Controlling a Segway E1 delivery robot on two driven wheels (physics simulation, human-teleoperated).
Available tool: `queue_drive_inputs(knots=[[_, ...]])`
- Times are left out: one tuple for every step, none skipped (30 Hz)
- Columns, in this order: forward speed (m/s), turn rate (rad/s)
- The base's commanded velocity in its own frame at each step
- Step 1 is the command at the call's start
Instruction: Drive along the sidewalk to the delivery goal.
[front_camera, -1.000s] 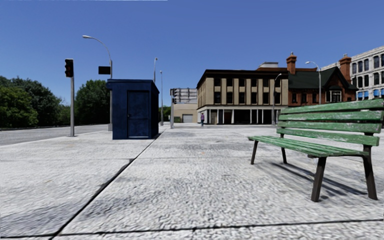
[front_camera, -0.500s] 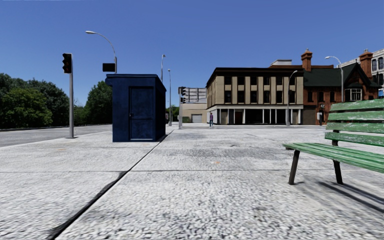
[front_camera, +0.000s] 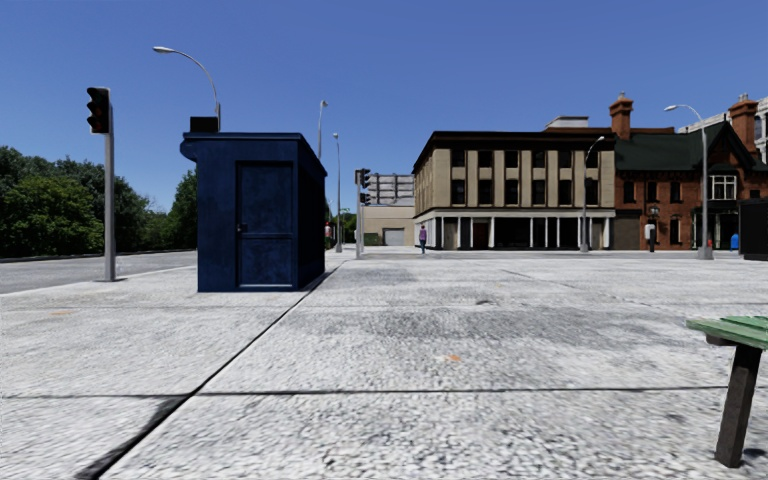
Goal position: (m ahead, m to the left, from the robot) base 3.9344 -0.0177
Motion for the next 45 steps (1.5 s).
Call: queue_drive_inputs(knots=[[2.00,0.00],[2.00,0.00],[2.00,0.00],[2.00,0.00],[2.00,0.00],[2.00,0.00],[2.00,0.00],[2.00,0.00],[2.00,0.00],[2.00,0.00],[2.00,0.00],[2.00,0.00],[2.00,0.00],[2.00,0.00],[2.00,0.00],[2.00,0.00],[2.00,0.00],[2.00,0.00],[2.00,0.00],[2.00,0.00],[2.00,0.00],[2.00,0.00],[2.00,0.00],[2.00,0.00],[2.00,0.00],[2.00,0.00],[2.00,0.00],[2.00,0.00],[2.00,0.00],[2.00,0.00],[2.00,0.00],[2.00,0.00],[2.00,0.00],[2.00,0.00],[2.00,0.00],[2.00,0.00],[2.00,0.00],[2.00,0.00],[2.00,0.00],[2.00,0.00],[2.00,0.00],[2.00,0.00],[2.00,0.00],[2.00,0.00],[2.00,0.00]])
